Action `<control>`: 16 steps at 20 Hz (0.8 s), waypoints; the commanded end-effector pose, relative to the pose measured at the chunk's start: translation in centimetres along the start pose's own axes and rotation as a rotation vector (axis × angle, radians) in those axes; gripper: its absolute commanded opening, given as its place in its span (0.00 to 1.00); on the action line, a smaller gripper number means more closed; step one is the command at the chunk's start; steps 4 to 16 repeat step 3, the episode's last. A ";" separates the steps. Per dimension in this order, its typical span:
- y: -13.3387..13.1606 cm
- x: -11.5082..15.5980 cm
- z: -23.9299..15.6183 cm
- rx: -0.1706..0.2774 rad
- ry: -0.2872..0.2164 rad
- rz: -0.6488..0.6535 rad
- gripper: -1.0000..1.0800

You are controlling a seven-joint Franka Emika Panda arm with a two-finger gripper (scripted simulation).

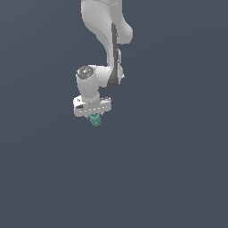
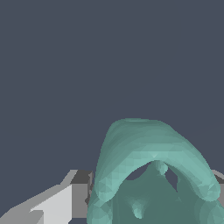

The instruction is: Pick up the object and move it to a goal position.

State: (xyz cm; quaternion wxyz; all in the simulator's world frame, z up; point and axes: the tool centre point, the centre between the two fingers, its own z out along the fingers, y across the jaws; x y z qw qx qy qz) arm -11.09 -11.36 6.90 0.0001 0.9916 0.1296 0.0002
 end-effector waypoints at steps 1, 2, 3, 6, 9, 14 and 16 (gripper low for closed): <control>0.5 -0.4 -0.1 0.000 0.000 -0.002 0.00; 0.6 -0.4 -0.1 0.000 0.000 -0.002 0.00; 0.6 -0.4 -0.1 0.000 0.000 -0.002 0.00; 0.6 -0.4 -0.1 0.000 0.000 -0.002 0.00; 0.6 -0.4 -0.1 0.000 0.000 -0.002 0.00; 0.6 -0.4 -0.1 0.000 0.000 -0.002 0.00; 0.6 -0.4 -0.1 0.000 0.000 -0.002 0.00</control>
